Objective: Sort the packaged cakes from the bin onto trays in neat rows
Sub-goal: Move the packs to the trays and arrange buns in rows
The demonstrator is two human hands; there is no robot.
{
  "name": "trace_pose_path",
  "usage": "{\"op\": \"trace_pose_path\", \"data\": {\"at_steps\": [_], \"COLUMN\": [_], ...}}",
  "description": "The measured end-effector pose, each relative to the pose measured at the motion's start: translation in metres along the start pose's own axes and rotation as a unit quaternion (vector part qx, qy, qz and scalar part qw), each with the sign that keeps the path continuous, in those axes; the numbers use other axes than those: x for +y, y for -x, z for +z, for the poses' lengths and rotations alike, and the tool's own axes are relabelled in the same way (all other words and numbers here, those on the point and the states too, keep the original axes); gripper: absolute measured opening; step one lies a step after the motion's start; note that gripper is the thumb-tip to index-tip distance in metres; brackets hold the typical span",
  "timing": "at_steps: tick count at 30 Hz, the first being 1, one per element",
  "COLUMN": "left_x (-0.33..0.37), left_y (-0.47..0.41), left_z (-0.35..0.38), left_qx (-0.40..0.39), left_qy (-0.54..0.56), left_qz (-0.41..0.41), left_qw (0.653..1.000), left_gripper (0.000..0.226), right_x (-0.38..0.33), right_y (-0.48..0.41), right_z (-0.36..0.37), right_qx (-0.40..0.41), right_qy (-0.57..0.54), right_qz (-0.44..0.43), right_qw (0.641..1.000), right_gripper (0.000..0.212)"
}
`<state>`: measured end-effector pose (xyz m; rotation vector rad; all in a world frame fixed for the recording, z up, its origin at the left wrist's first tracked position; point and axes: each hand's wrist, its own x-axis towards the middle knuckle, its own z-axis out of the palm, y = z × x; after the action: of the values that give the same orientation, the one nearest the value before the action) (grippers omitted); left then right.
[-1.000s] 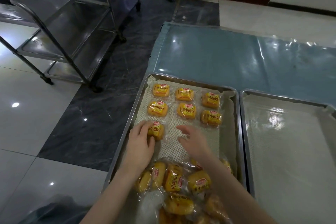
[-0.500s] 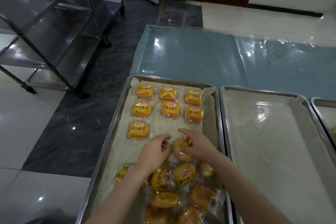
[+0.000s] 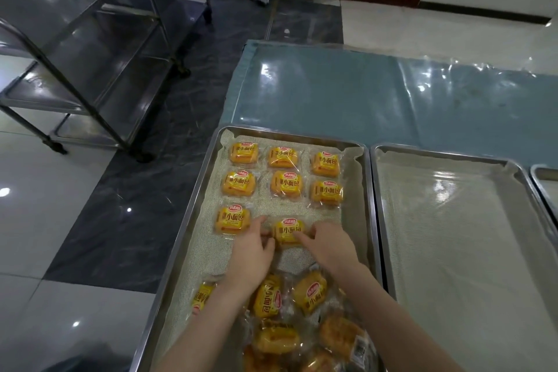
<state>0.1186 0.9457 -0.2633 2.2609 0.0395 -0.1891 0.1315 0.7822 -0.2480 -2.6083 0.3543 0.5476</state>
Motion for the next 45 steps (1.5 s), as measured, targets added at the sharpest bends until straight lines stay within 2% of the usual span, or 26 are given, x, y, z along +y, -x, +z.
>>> {"op": "trace_pose_path", "data": {"at_steps": [1, 4, 9, 19, 26, 32, 34, 36, 39, 41, 45], "left_x": [0.0, -0.001, -0.002, 0.008, 0.01, 0.011, 0.017, 0.024, 0.031, 0.032, 0.031], "left_y": [0.001, 0.001, -0.002, -0.009, -0.006, 0.0, 0.006, 0.015, 0.027, 0.031, 0.03], "left_z": [0.001, 0.004, 0.003, 0.0, 0.0, -0.006, -0.007, -0.005, 0.005, 0.011, 0.013], "left_qx": [0.0, 0.002, 0.029, -0.025, -0.011, 0.023, -0.009, -0.085, -0.204, -0.221, -0.191], "left_qy": [0.0, 0.003, 0.008, 0.005, -0.013, -0.029, -0.028, -0.044, -0.103, -0.127, -0.079], "left_qz": [0.005, 0.019, 0.046, 0.052, 0.049, 0.056, 0.072, 0.089, 0.077, 0.079, 0.052], "left_qw": [1.0, 1.0, 0.999, 0.998, 0.999, 0.998, 0.997, 0.991, 0.971, 0.964, 0.977], "left_gripper": [0.044, 0.043, 0.047, 0.056, 0.053, 0.048, 0.04, 0.032, 0.054, 0.058, 0.045], "right_x": [0.001, 0.004, 0.002, 0.001, 0.003, 0.023, 0.036, 0.046, 0.05, 0.051, 0.056], "right_y": [0.001, 0.003, 0.005, -0.002, 0.002, 0.013, 0.016, 0.02, 0.027, 0.03, 0.034], "right_z": [0.0, 0.0, 0.002, 0.009, 0.002, -0.02, -0.028, -0.033, -0.031, -0.028, -0.028], "right_qx": [0.018, 0.039, 0.054, 0.01, -0.026, -0.013, -0.051, -0.118, -0.168, -0.154, -0.144], "right_qy": [-0.012, -0.13, -0.198, -0.16, -0.175, -0.156, -0.107, -0.069, -0.001, -0.011, -0.085], "right_qz": [-0.006, -0.019, -0.062, -0.106, -0.103, -0.105, -0.117, -0.127, -0.163, -0.176, -0.136], "right_qw": [1.0, 0.991, 0.977, 0.981, 0.979, 0.982, 0.986, 0.982, 0.972, 0.972, 0.977], "right_gripper": [0.034, 0.047, 0.037, 0.045, 0.05, 0.046, 0.041, 0.043, 0.045, 0.042, 0.04]}}
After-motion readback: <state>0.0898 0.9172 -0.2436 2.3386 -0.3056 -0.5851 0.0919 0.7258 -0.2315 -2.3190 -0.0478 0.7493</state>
